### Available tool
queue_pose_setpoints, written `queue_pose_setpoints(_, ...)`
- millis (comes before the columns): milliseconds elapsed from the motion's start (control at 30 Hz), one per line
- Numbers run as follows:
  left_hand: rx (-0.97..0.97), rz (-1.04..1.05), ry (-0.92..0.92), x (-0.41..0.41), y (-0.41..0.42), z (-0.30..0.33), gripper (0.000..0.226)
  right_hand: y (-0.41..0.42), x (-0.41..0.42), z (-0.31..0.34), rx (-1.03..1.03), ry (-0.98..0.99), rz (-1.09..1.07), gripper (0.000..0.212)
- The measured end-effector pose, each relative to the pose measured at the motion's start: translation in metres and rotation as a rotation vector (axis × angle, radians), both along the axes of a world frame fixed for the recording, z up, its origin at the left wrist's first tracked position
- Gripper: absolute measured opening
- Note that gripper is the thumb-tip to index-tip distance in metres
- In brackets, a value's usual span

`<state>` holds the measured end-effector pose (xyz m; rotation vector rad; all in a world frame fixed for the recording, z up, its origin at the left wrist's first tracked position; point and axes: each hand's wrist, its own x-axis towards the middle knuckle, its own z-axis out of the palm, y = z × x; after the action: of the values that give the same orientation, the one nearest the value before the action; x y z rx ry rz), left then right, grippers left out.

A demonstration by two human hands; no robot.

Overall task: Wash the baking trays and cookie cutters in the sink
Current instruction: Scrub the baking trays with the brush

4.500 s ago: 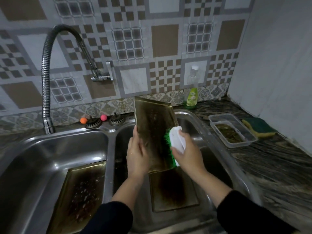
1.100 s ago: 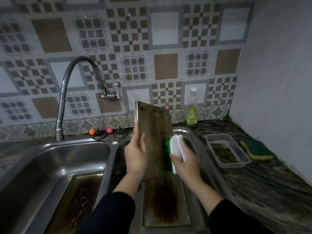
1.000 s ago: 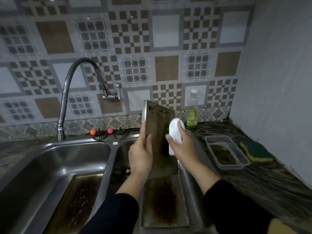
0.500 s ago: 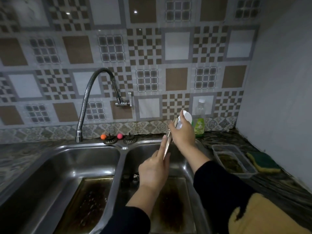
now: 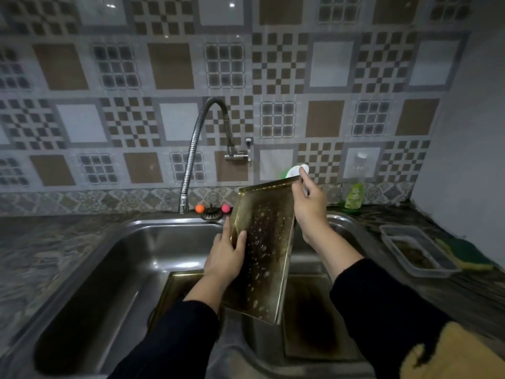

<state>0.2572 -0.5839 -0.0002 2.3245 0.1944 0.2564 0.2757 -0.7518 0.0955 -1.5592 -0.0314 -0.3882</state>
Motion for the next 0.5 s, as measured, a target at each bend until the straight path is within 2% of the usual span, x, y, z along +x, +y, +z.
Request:
queue_pose_setpoints(100,-0.045,0.018,0.021,-0.011,0.032,-0.011,0.063,0.026,-0.002,-0.013,-0.105,0.059,0.016,0.049)
queue_pose_setpoints(200,-0.105,0.087,0.094,-0.02,0.074,-0.03,0.066,0.044,-0.001,-0.025,-0.385,0.133,-0.03,0.06)
queue_pose_setpoints(300,-0.101,0.134,0.216,-0.028,0.114,-0.05,0.068,0.056,-0.004,-0.041,-0.553,0.154,-0.067,0.078)
queue_pose_setpoints(400,-0.126,0.132,0.315,-0.036,0.144,-0.073,0.066,0.064,-0.01,-0.058,-0.627,0.181,-0.122,0.086)
queue_pose_setpoints(500,-0.095,0.142,0.42,-0.037,0.163,-0.092,0.069,0.067,-0.016,-0.075,-0.672,0.208,-0.185,0.085)
